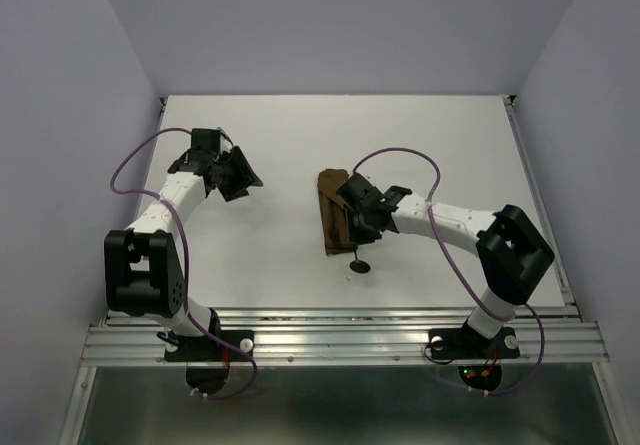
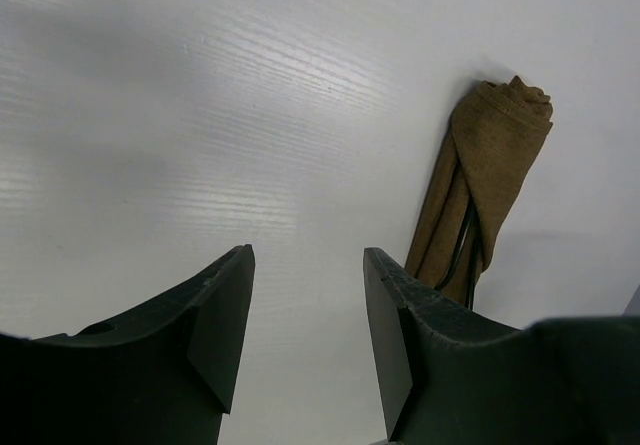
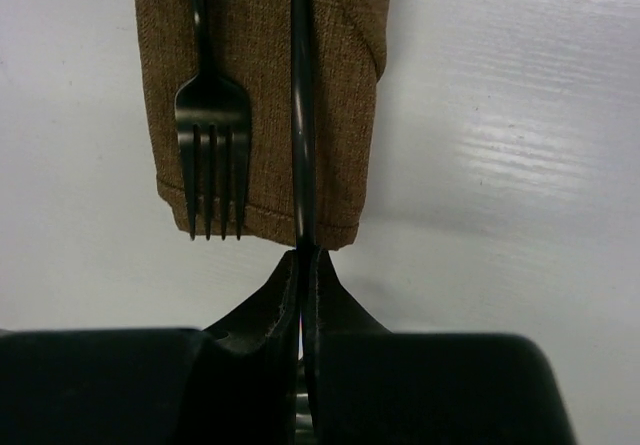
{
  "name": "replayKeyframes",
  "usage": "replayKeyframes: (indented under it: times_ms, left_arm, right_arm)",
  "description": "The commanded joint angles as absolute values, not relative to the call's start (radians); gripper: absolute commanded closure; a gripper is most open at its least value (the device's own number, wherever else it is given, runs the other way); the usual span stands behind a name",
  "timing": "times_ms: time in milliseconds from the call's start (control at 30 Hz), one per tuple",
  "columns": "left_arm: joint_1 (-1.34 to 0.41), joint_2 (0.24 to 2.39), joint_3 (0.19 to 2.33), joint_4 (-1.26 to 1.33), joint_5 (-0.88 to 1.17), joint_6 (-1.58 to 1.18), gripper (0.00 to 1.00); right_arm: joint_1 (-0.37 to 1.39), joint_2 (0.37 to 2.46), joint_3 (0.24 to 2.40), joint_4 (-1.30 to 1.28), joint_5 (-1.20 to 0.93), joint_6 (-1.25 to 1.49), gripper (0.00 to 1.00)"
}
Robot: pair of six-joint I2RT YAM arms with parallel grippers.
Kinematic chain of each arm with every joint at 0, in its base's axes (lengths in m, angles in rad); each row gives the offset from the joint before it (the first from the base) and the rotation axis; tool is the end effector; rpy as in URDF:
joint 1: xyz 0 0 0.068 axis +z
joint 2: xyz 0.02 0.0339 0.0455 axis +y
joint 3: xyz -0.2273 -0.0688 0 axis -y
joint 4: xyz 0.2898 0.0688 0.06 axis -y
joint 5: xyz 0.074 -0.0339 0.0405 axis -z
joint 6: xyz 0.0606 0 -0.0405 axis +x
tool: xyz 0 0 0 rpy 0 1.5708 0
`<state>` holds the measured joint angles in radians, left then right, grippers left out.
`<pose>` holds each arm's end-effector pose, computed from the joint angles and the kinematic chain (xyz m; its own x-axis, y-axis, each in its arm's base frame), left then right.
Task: Fold the napkin into a case and place the utensils inside
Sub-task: Insert the spoon into the folded napkin.
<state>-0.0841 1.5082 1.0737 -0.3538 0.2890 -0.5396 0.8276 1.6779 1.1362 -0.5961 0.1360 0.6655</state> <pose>0.3842 -0.0497 0.1791 -0.7505 -0.4310 -0.5010 -0.1222 0.8356 -0.5356 0.2630 0.2741 0.1198 -0.9098 -0.0859 -0.4060 -0.1643 0.9730 0.1623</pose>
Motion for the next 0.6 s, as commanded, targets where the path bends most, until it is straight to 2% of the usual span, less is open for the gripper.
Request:
replayKeyframes:
  times_ms: [0, 567]
  left_arm:
    - [-0.089, 1.496, 1.065, -0.327, 0.305, -0.546, 0.41]
    - [-0.089, 1.502, 1.052, -0.325, 0.316, -0.508, 0.41]
  right_arm:
    - [0.807, 1.69, 1.195, -0.569, 0.12, 0.64, 0.99]
    - [0.769, 1.818, 1.322, -0.569, 0.169, 0.604, 0.99]
